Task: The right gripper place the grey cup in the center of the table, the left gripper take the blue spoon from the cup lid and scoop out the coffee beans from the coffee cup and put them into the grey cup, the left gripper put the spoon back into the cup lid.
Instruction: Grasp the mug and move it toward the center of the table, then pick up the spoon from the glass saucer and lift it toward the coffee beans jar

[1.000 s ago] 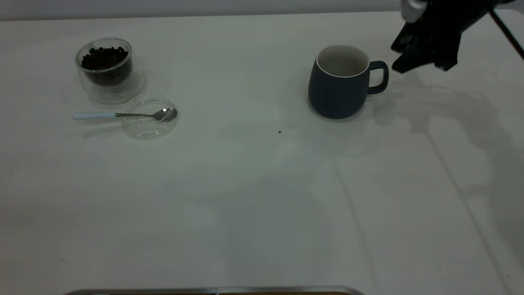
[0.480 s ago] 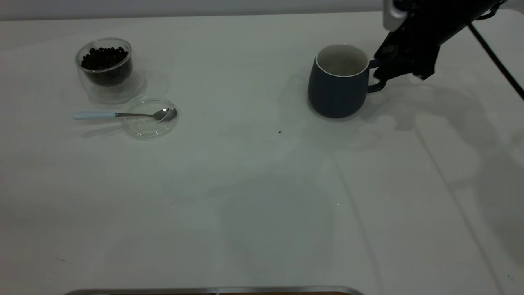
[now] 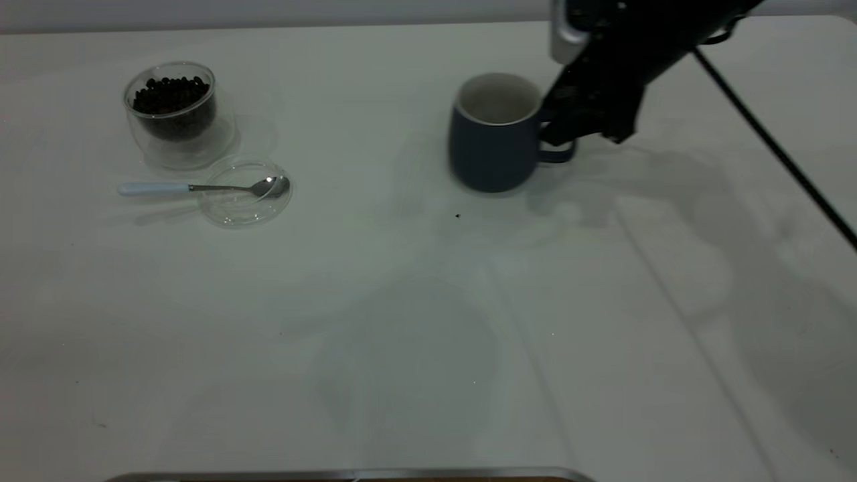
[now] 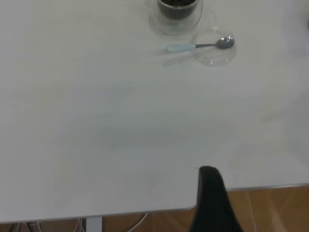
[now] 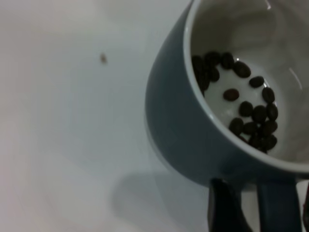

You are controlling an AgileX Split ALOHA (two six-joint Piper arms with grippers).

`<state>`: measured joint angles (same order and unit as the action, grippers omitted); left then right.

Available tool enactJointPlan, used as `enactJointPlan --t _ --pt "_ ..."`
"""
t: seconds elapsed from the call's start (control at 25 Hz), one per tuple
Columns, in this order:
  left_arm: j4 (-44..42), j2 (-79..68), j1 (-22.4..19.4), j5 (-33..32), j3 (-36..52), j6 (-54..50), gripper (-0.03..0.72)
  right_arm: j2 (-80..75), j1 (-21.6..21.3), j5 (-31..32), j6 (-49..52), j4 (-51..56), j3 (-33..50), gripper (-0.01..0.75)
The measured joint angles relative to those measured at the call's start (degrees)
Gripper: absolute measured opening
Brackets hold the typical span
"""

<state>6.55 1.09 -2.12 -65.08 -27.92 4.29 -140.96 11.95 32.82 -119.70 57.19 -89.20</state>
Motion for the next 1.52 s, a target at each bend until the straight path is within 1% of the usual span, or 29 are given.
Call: enactJointPlan --t 0.36,0.48,0.6,0.68,0.76,0.92,1.04,1.12,1.2,1.28,1.36,1.44,1.52 --pt "0.0 0.0 0.0 0.0 0.0 0.0 0.553 -1.9 6.6 -0.9 0.0 7.2 -1.1 0.417" --pt "0.0 0.0 0.0 0.0 0.0 0.0 0.553 -2.6 7.9 -1.0 0.0 11.0 -2.3 0.417" --pt "0.0 0.0 0.0 0.0 0.0 -0.1 0.553 -2.8 8.5 -1.1 0.0 12.4 -2.5 0.417" --pt "0.0 0.0 0.0 0.0 0.0 -0.1 0.553 -2.8 8.5 -1.1 0.0 11.7 -2.5 0.417" --pt "0.0 0.0 0.0 0.0 0.0 -0.1 0.553 -2.5 8.2 -0.7 0.4 8.8 -2.5 0.417" --pt "0.0 0.0 0.0 0.0 0.0 -0.1 0.553 0.4 7.0 2.8 6.8 -0.1 -2.5 0.417" --pt "0.0 0.0 0.0 0.0 0.0 -0.1 0.553 3.7 5.7 6.4 14.2 -7.5 -2.7 0.417" --pt "0.0 0.0 0.0 0.0 0.0 -0.1 0.553 6.7 4.7 10.8 23.2 -12.7 -2.7 0.417" --pt "0.0 0.0 0.0 0.0 0.0 -0.1 0.553 11.0 3.7 16.4 34.5 -17.1 -2.7 0.417" --pt "0.0 0.0 0.0 0.0 0.0 -0.1 0.553 16.4 2.6 23.1 49.1 -19.4 -2.7 0.413" --pt "0.0 0.0 0.0 0.0 0.0 -0.1 0.553 22.0 1.4 28.2 62.0 -20.4 -2.7 0.404" --pt "0.0 0.0 0.0 0.0 0.0 -0.1 0.553 27.8 -0.3 31.2 73.9 -20.7 -2.7 0.391" --pt "0.0 0.0 0.0 0.0 0.0 -0.1 0.553 34.5 -2.1 32.7 82.1 -22.0 -2.7 0.383"
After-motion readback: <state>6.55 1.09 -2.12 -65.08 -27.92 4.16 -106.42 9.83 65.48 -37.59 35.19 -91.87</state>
